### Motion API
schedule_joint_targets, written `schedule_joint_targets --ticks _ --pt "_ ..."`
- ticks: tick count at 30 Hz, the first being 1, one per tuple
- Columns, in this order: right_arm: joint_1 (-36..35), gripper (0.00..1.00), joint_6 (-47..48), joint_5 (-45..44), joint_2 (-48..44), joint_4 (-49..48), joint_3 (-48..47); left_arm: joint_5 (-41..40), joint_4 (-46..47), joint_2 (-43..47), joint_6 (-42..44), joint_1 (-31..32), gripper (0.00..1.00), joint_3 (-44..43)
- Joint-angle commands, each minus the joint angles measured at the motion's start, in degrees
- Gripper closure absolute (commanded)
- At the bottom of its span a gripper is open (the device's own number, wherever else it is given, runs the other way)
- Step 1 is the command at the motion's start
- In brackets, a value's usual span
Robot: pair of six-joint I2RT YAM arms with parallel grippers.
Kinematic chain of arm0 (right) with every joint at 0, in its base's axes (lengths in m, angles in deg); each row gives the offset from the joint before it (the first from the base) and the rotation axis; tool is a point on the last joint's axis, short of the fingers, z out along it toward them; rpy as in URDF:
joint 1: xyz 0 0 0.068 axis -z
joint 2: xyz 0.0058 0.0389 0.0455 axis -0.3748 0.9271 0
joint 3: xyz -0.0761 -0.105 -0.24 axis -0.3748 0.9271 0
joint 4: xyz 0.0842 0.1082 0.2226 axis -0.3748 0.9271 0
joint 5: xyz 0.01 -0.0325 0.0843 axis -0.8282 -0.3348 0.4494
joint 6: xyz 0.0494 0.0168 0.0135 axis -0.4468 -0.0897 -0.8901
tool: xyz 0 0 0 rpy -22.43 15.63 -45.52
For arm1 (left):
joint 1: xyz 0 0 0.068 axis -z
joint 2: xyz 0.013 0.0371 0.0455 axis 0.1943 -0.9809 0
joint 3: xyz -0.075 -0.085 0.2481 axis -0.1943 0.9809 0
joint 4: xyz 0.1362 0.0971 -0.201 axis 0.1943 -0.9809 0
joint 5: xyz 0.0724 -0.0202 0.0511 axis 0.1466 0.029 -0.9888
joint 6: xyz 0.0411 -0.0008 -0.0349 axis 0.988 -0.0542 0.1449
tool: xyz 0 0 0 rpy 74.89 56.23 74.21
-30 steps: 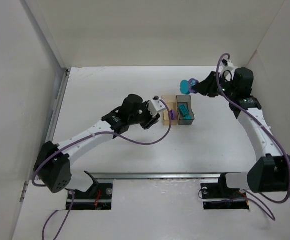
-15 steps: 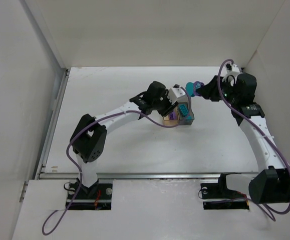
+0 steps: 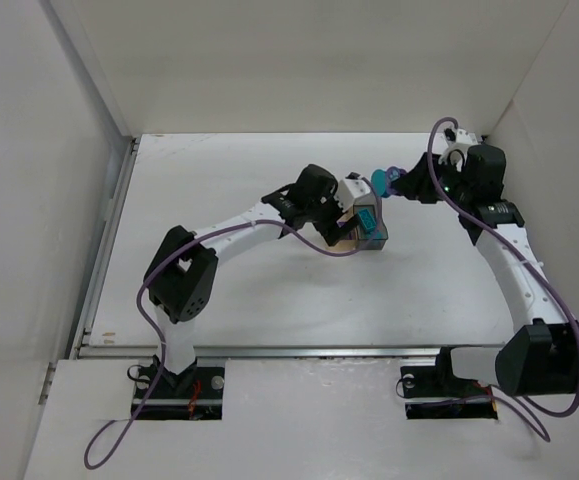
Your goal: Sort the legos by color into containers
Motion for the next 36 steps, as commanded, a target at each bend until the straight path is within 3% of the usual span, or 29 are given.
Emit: schedule_joint_targets --ticks 1,4,10,13,14,18,24,36 --pt "-0.3 1.0 1.4 3.0 0.0 -0.9 -3.3 -0.6 -1.1 4.1 2.4 0.5 0.13 -3.3" --pt "-0.3 1.0 2.1 3.0 0.0 -0.4 -3.3 0.0 -0.5 7.7 4.2 0.5 0.14 -0.3" --pt "-0.3 1.0 4.6 12.4 1.2 1.1 -4.5 0.6 -2.1 14.6 11.0 0.5 0.15 3.2" --pt "-0.3 1.0 3.3 18.4 1.8 1.1 -5.0 -2.3 3.8 20.7 16.0 1.8 0.09 9.7" --pt "-0.3 1.0 0.8 19.9 1.8 -0.8 -4.3 -3.1 5.6 23.7 17.1 2.6 0.03 11.5" --pt "-2.6 1.0 -1.8 22.7 1.2 -3.4 -3.0 -2.3 13.0 29.5 19.9 3.8 0.0 17.9" --pt "-8.5 1.0 -3.0 21.4 0.7 -3.4 -3.6 0.8 10.1 29.6 16.7 4.4 0.0 14.2" --pt "-13.0 1.0 -5.9 17.4 -0.9 -4.5 -3.6 -4.2 7.8 25.8 8.7 4.9 0.0 9.7"
